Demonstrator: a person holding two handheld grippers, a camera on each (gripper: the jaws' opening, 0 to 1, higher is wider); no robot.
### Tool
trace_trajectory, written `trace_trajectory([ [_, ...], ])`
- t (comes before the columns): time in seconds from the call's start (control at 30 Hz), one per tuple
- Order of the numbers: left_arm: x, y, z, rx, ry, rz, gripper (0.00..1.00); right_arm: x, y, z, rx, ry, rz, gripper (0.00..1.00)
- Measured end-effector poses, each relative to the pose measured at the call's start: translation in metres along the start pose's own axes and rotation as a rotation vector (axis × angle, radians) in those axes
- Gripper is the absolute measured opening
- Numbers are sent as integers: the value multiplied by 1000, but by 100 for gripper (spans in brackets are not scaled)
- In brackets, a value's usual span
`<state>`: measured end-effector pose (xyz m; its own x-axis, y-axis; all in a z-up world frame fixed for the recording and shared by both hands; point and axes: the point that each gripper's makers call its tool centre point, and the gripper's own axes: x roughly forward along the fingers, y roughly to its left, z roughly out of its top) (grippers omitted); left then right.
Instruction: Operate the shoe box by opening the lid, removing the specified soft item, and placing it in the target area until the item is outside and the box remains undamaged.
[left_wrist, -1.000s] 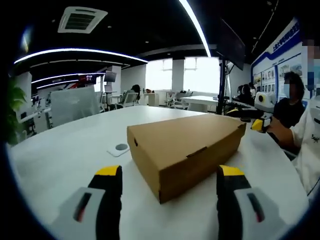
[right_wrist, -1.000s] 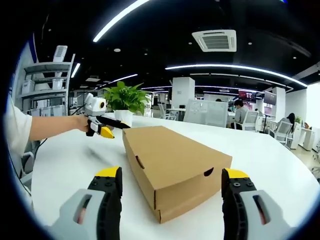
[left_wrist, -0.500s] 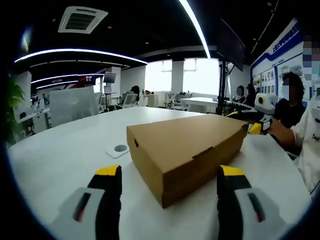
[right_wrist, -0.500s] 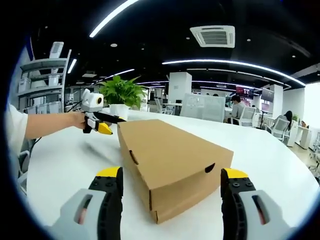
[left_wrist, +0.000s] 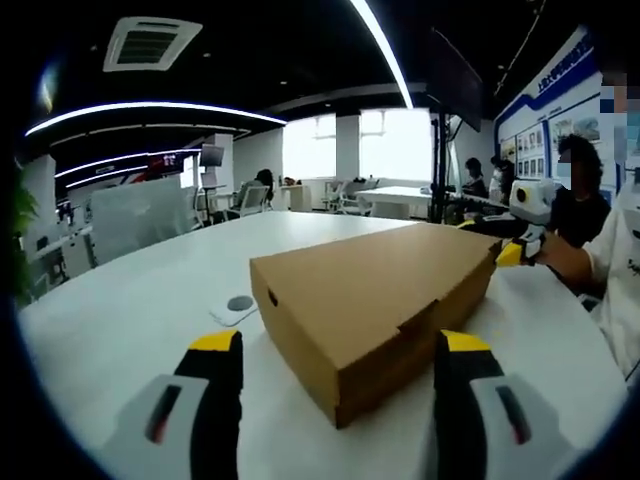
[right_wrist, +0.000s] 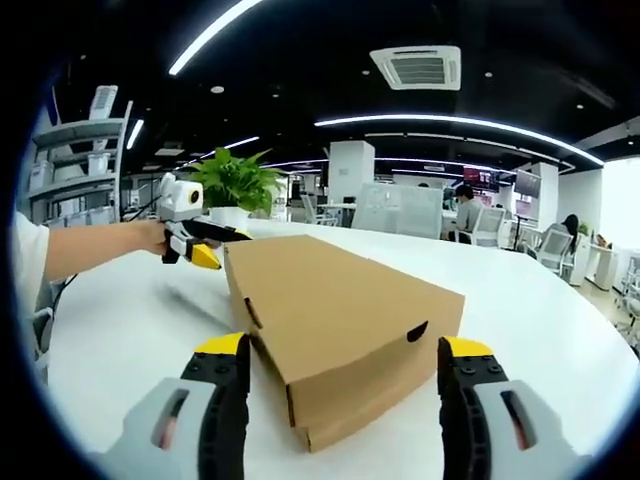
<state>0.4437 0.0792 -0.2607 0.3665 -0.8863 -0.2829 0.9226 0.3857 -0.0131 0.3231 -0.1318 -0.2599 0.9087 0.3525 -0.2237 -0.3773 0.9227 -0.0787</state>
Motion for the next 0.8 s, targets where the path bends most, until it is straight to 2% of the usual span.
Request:
trace_trajectory([
  [0.1,2,-3,-1,11,8,-20,80,4,-2,-2,32,5,12,80],
  [0.27,5,2,-3,20,14,-15,80,7,-1,-2,31,-1,15,82],
  [0.47,8,-1,-3,14,13,-25,77,9,1,-3,33,-4,27,82],
  [0.53,9,-3,-4,13,17,-32,73,9,1,-3,32,-6,27,82],
  [0.6,9,-12,-3,21,13,-74,65,10,1,-3,28,-6,29,82],
  [0.63,11,-9,-4,28,17,-52,66,10,1,-3,27,-7,29,82],
  [0.8,12,-10,-4,20,11,-58,66,10,2,-3,30,-13,31,82],
])
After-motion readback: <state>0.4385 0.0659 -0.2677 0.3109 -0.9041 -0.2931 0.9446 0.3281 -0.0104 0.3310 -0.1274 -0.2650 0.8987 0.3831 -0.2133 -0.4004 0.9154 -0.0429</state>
